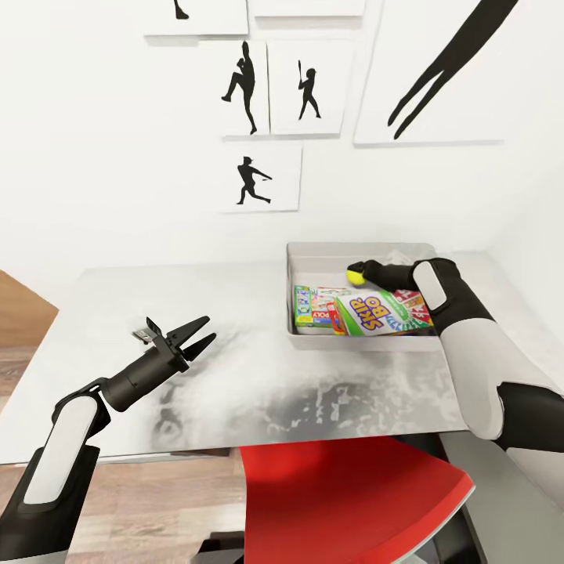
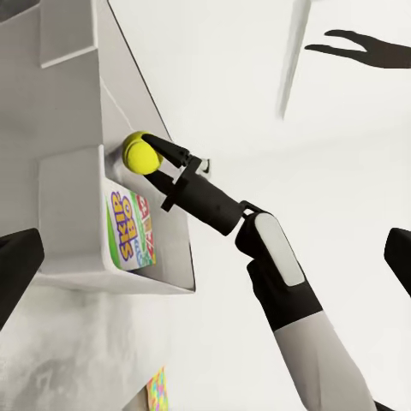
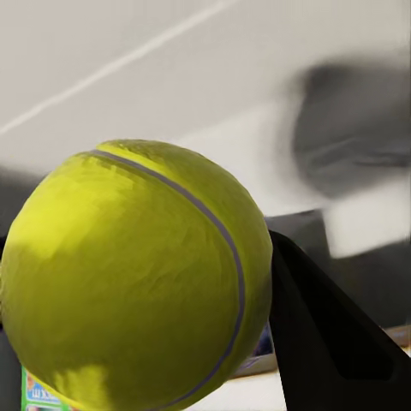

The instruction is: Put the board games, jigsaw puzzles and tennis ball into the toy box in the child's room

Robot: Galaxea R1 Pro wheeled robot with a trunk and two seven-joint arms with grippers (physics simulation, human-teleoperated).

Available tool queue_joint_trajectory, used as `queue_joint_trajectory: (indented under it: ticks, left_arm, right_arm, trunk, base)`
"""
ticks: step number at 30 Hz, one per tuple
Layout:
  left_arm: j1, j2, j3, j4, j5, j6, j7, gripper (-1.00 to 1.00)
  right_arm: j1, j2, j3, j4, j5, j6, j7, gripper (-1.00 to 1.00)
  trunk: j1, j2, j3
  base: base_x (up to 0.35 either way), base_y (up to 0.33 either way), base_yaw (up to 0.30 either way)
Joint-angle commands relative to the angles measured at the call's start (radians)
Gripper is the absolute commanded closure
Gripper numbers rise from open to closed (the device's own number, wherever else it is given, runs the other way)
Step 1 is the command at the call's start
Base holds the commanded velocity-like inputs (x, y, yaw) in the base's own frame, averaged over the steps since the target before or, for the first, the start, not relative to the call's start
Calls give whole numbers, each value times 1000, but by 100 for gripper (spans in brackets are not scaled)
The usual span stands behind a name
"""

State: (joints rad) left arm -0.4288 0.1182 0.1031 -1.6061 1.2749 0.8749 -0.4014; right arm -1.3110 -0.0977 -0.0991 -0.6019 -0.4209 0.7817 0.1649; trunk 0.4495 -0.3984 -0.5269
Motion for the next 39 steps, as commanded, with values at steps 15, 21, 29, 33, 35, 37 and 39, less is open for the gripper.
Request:
queue_joint_trajectory:
  ticks: [15, 21, 29, 33, 35, 37, 39]
  left_arm:
    - [-1, 0, 0, 0, 0, 6, -3, -100]
    - [-1, 0, 0, 0, 0, 6, -3, -100]
    - [-1, 0, 0, 0, 0, 6, -6, -100]
    - [-1, 0, 0, 0, 0, 6, -12, -100]
    - [-1, 0, 0, 0, 0, 6, -15, -100]
    - [-1, 0, 0, 0, 0, 6, -17, -100]
    - [-1, 0, 0, 0, 0, 6, -18, -100]
  right_arm:
    - [-2, 0, -5, -6, 5, 5, 3, 100]
    - [-10, -2, -5, -2, 5, 4, 2, 100]
    - [-24, -1, -5, 2, 8, 4, 2, 100]
    - [-25, 0, -5, 3, 21, 4, 2, 100]
    - [-25, 1, -5, 2, 33, 4, 2, 100]
    - [-24, 2, -4, 2, 45, 1, 2, 100]
    - [-22, 2, -4, 1, 54, -9, 2, 100]
  trunk:
    - [1, -2, -2]
    - [1, -2, -2]
    - [1, -2, -2]
    - [1, -2, -2]
    - [1, -2, -2]
    - [1, -2, -2]
    - [1, -2, -2]
  base:
    - [0, 0, 0]
    - [0, 0, 0]
    - [0, 0, 0]
    - [0, 0, 0]
    - [0, 0, 0]
    - [0, 0, 0]
    - [0, 0, 0]
